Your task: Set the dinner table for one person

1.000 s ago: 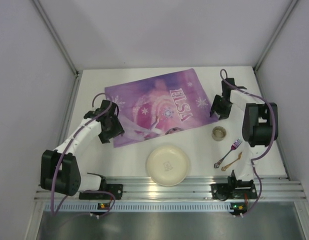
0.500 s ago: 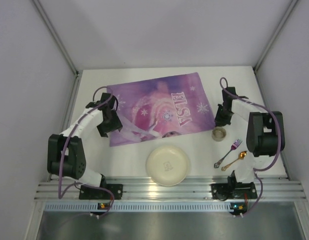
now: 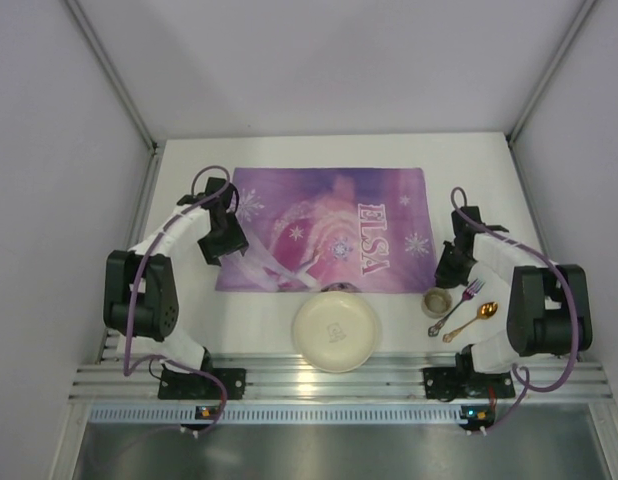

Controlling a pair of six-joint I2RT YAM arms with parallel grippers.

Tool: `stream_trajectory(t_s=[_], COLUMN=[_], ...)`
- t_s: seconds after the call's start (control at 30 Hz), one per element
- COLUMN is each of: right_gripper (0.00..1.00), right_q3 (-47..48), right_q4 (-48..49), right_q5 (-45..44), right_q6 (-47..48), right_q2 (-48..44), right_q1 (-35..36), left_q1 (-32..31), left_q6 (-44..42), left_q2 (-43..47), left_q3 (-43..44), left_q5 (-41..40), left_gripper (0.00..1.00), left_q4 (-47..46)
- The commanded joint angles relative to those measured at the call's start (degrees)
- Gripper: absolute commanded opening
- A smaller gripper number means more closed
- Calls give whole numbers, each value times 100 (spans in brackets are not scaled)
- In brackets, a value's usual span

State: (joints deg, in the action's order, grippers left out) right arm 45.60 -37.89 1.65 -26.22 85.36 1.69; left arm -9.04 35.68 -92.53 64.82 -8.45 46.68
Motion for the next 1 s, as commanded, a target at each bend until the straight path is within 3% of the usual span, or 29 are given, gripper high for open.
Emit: stream_trajectory(t_s=[0.0, 0.07, 0.1, 0.2, 0.23, 0.27, 0.3, 0.4, 0.6, 0.97], right_gripper=[1, 19, 44, 69, 72, 84, 89, 98, 100, 89], right_q3=[-157, 0, 79, 448, 554, 790, 923, 1380, 1504, -357], right_q4=[-316, -324, -350, -491, -613, -788, -790, -1237, -1976, -2232], right_q5=[169, 186, 213, 301, 283, 248, 178, -59, -288, 108], right_q6=[-173, -173, -182, -226, -217, -182, -165, -103, -138, -1007], right_q2=[-64, -46, -37, -142, -186, -282, -344, -633, -1416, -2972], right_q1=[-29, -29, -29, -29, -20, -29, -29, -20, -29, -37], left_q1=[16, 25, 25, 16, 16, 16, 16, 16, 16, 16], left_q6=[-53, -52, -53, -44, -44, -35, -35, -26, 35, 79], left_q2=[-81, -99, -90, -11, 16, 94, 121, 235, 464, 772], left_q3=[251, 277, 286, 303, 303, 303, 303, 260, -126, -707], left_q5=[106, 133, 115, 115, 124, 141, 150, 133, 106, 344], left_gripper=[66, 66, 66, 66, 66, 66, 65, 65, 63, 56], left_q4=[-132, -132, -124, -97, -97, -89, -88, -62, -167, -431])
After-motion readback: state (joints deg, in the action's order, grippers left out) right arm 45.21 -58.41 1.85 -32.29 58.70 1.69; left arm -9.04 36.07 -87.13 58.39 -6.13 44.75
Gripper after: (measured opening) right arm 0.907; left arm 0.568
